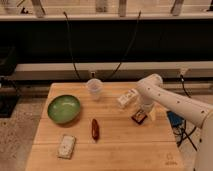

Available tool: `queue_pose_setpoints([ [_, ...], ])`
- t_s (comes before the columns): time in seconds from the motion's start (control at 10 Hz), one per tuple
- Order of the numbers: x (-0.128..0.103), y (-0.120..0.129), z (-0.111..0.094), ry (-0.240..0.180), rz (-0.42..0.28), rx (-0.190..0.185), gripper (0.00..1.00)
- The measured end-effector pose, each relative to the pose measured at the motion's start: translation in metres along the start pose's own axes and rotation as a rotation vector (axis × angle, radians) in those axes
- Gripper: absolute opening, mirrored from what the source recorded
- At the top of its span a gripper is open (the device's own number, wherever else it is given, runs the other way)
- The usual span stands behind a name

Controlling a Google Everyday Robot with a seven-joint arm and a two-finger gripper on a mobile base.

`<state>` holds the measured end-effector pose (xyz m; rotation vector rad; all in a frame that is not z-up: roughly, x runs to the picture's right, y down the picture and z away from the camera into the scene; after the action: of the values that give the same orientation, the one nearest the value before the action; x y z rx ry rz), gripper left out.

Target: Place the eraser in the ceramic cup

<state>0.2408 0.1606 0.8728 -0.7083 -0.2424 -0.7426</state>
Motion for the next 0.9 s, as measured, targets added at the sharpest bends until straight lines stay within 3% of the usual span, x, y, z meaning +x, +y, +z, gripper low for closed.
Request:
queue_pose_setpoints([
  [0.3, 0.006, 0.001, 0.010, -0.040, 0.001, 0.006, 0.76],
  [0.9, 0.007, 0.006, 0.013, -0.058, -0.011, 0.024, 0.15],
])
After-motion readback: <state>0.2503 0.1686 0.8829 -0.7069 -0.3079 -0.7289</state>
